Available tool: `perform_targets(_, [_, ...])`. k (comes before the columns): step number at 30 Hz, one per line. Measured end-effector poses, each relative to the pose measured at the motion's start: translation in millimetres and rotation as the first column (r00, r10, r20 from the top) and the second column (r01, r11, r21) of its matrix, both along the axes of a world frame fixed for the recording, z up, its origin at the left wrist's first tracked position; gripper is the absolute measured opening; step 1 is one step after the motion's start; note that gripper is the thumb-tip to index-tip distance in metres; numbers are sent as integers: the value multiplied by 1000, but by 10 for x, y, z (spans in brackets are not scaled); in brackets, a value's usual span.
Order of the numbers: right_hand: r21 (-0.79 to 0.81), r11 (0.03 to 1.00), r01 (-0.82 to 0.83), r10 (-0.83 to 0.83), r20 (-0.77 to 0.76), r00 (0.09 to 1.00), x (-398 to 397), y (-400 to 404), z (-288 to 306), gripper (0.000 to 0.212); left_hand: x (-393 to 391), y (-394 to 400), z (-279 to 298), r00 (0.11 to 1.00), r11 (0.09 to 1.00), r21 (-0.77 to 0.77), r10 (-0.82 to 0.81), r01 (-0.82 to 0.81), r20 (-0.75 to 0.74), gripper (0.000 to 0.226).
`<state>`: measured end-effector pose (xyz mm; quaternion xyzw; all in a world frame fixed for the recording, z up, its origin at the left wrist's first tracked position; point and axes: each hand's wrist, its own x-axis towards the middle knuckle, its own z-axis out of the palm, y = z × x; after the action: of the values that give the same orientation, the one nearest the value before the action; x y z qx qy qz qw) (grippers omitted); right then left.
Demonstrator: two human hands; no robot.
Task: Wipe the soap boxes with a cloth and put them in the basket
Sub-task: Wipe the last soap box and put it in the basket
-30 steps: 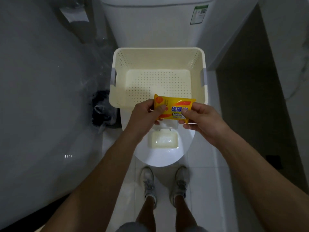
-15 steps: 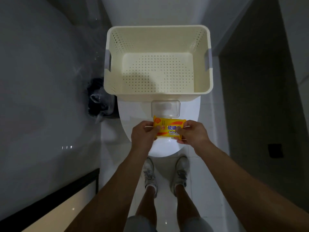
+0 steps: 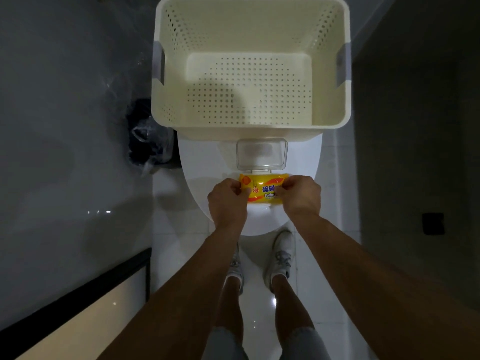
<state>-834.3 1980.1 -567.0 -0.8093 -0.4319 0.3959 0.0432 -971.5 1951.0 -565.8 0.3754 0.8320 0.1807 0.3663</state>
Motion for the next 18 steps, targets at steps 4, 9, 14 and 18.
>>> perform_targets(4, [11, 997, -76, 75, 48, 996, -6, 31, -49, 23, 9, 45, -43, 994, 997, -24, -78, 76, -72, 21])
perform_targets(9, [7, 990, -144, 143, 58, 988, 17, 46, -75, 25, -6, 79, -47, 980, 991, -51, -133, 127, -147, 21])
perform_targets(14, [-2, 982, -191, 191, 70, 979, 60, 63, -77, 20, -79, 87, -45, 980, 987, -62, -156, 150, -124, 23])
perform_targets(18, [38, 980, -195, 192, 67, 979, 110, 44, -65, 16, -125, 86, -32, 981, 984, -54, -172, 168, -93, 17])
